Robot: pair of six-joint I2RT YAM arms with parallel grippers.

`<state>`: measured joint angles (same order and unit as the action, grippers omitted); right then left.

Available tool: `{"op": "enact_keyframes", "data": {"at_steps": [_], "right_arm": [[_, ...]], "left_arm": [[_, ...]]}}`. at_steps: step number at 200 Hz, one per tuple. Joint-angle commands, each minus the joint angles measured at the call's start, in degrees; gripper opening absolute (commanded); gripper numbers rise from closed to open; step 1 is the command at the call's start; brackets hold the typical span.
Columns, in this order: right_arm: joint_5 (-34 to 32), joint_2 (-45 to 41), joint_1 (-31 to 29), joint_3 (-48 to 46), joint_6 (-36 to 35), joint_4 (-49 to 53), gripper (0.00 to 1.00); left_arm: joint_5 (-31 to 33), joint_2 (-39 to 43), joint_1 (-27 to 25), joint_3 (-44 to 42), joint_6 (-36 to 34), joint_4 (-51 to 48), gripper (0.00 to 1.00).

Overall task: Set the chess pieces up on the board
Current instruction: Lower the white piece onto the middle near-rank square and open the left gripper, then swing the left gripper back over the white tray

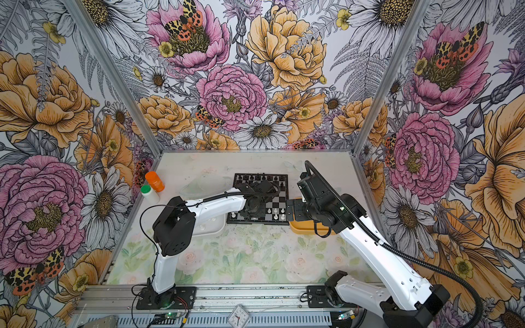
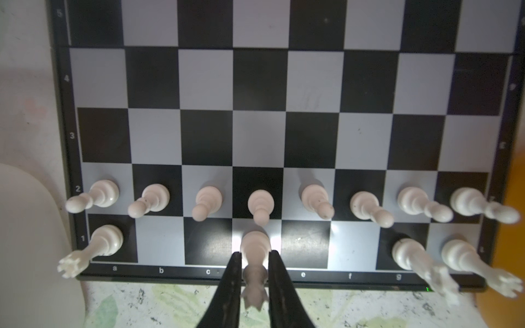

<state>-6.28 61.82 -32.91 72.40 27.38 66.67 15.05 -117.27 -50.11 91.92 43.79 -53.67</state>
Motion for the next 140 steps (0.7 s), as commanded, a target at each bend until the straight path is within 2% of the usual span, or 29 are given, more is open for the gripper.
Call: {"op": "enact_keyframes", "data": {"at_steps": [1,19,57,124,140], "right_arm": [[-1.20,-0.78,0.30,0.81,-0.39,0.40,1.00],[-1.30,-0.74,0.30,0.90,-0.31,0.47,1.00],[-1.45,-0.48,0.38,1.15,-0.48,0.39,1.00],[-1.60,1.50,0.39,3.46,-1.44,-0.51,1.00],[-0.96,2.58,0.29,4.45,-1.79,-1.09,1.00]], "left_arm": [[1.21,0.24,-0.08,-0.94,0.68,1.19,0.24],[1.30,0.95,-0.10,-1.13,0.60,1.11,0.31],[1.91,3.37,0.01,-1.22,0.46,0.99,0.38],[3.35,12.41,2.73,-2.96,0.88,0.77,0.40],[4.30,18.98,4.83,-5.34,1.68,0.41,0.40]]}}
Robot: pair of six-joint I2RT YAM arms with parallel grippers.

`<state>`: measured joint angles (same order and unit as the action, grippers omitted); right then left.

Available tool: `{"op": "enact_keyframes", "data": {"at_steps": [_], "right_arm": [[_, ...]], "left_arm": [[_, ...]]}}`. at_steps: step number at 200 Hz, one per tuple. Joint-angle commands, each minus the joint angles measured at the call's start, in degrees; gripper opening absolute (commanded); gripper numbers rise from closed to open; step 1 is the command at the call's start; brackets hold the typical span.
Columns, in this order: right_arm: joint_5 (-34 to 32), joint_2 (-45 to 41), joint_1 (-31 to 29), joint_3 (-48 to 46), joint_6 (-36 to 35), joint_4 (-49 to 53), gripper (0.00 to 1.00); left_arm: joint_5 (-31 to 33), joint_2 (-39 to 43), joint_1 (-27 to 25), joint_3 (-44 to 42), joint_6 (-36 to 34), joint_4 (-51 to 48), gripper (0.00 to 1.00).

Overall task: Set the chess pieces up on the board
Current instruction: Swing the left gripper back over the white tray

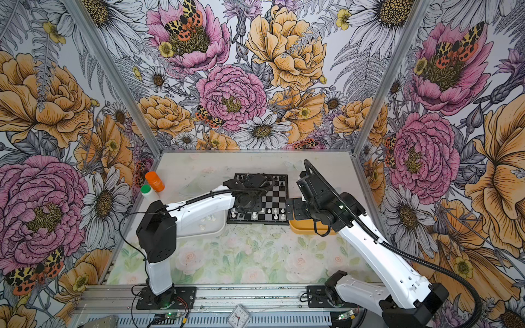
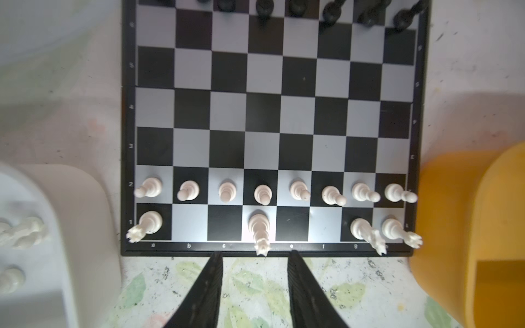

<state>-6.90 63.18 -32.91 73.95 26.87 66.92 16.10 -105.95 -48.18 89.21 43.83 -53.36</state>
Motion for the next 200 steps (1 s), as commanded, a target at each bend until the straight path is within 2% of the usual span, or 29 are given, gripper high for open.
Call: {"op": "enact_keyframes", "data": {"at_steps": [1,56,82,143,200], "right_arm": [[-0.33,1.32,0.30,3.01,-1.33,-1.34,1.00],[2.89,7.05,-0.77,6.18,-2.52,-5.12,1.00],[5.03,11.00,-1.88,7.79,-2.96,-8.10,1.00],[9.43,24.31,-4.44,19.34,-6.33,-10.21,1.00],[12.06,34.49,-4.57,30.34,-8.06,-10.14,1.00]], "left_arm": [[3.29,7.98,3.09,-2.81,1.66,0.06,0.40],[4.59,23.00,13.42,-15.17,3.33,-2.90,0.40],[4.29,27.47,16.34,-19.86,4.40,-3.06,0.40],[4.34,32.93,21.41,-26.29,6.03,-3.15,0.40],[2.98,33.27,26.56,-27.82,3.60,-2.98,0.41]]}}
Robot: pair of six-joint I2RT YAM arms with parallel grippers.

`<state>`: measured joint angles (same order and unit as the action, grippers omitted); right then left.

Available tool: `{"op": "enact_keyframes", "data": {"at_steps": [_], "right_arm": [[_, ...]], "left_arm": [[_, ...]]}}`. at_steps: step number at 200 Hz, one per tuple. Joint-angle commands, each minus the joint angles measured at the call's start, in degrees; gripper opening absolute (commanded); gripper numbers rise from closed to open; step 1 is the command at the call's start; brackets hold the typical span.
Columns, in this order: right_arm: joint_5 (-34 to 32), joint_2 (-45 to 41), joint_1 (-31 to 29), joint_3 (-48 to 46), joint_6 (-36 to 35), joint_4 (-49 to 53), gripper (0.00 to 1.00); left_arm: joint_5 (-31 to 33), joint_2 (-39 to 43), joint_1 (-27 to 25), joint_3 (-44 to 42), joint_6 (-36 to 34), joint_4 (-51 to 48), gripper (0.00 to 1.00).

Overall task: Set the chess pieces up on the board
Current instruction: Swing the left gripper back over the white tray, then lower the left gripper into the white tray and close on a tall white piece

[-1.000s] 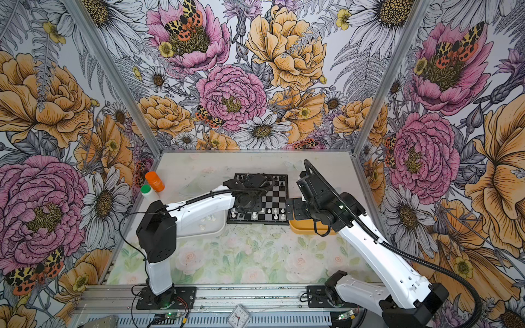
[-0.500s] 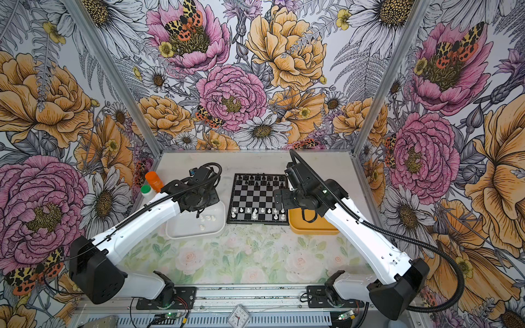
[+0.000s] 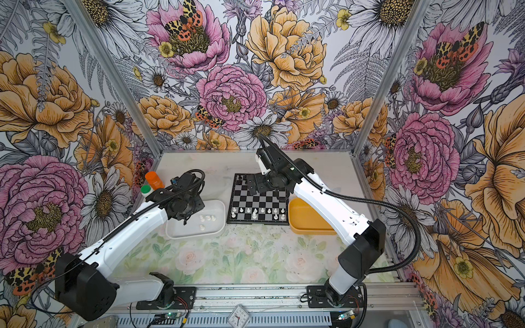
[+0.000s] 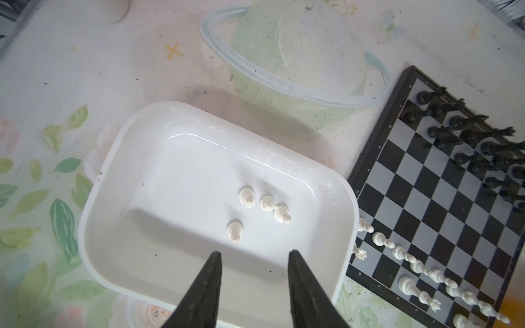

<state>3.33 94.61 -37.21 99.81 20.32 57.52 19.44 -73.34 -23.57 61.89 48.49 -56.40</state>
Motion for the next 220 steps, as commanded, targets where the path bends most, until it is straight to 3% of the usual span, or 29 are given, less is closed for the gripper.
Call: {"op": "enact_keyframes", "data": {"at_steps": [1,53,105,171,220], "right_arm": [[1.84,3.18,-0.29,4.63,-1.51,-0.74,1.00],[2.64,10.13,-0.32,12.66,-1.59,0.26,1.00],[2.07,13.43,-0.32,17.15,-1.33,1.72,1.00],[-0.38,12.13,-0.32,14.87,-0.46,1.66,1.00],[-1.28,9.77,-0.32,10.98,-0.17,1.54,1.00]], "left_arm": [[-0.37,0.66,2.10,-0.47,-1.13,0.06,0.41],[-2.54,-1.46,5.16,-0.47,-3.90,2.03,0.43],[-5.46,-4.89,4.47,-0.94,-4.89,5.70,0.43],[-6.16,-12.57,1.70,-0.10,-6.64,7.71,0.39],[-6.17,-13.97,1.51,-1.21,-6.74,8.05,0.37]]}}
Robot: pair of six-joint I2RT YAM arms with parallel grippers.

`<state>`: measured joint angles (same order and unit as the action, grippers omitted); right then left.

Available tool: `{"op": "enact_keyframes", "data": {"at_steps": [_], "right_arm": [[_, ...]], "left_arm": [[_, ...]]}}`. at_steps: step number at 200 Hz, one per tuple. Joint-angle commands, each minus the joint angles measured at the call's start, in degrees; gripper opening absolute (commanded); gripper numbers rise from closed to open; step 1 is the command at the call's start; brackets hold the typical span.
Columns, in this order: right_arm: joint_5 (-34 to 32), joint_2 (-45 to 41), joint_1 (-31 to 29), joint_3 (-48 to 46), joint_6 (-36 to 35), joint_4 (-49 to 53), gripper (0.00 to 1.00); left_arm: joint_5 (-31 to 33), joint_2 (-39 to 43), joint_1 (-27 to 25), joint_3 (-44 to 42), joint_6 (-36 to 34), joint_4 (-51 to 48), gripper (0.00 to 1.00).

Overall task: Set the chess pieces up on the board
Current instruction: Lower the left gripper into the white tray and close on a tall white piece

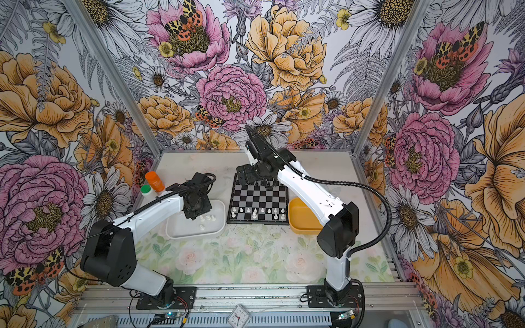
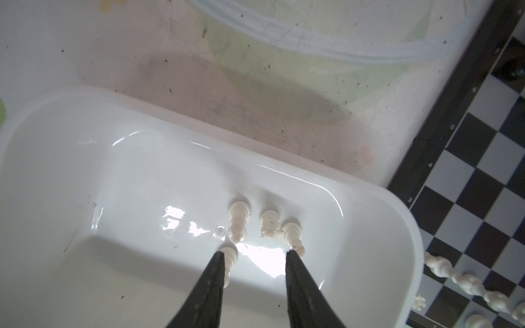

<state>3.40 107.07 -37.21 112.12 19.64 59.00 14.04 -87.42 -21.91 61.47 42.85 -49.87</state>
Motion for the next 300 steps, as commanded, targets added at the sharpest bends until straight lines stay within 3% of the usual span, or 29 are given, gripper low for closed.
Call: {"op": "enact_keyframes", "data": {"at_steps": [1,102,234,300], "right_arm": [[-1.32,-2.71,-0.32,-1.39,0.50,0.06,1.00],[-1.30,-5.01,-0.23,-5.30,1.03,-0.77,1.00],[-1.73,-4.85,0.03,-5.32,1.02,-0.82,1.00],[-1.59,-4.25,0.21,-4.58,1.02,-0.86,1.00]], "left_arm": [[-0.77,0.08,-0.15,-0.81,-1.10,1.52,0.37],[-3.42,-0.88,0.38,-5.48,-0.22,4.37,0.33],[-3.68,-2.70,3.08,-4.52,-2.16,4.87,0.32],[-3.75,-3.91,3.65,-3.75,-3.08,4.87,0.26]]}}
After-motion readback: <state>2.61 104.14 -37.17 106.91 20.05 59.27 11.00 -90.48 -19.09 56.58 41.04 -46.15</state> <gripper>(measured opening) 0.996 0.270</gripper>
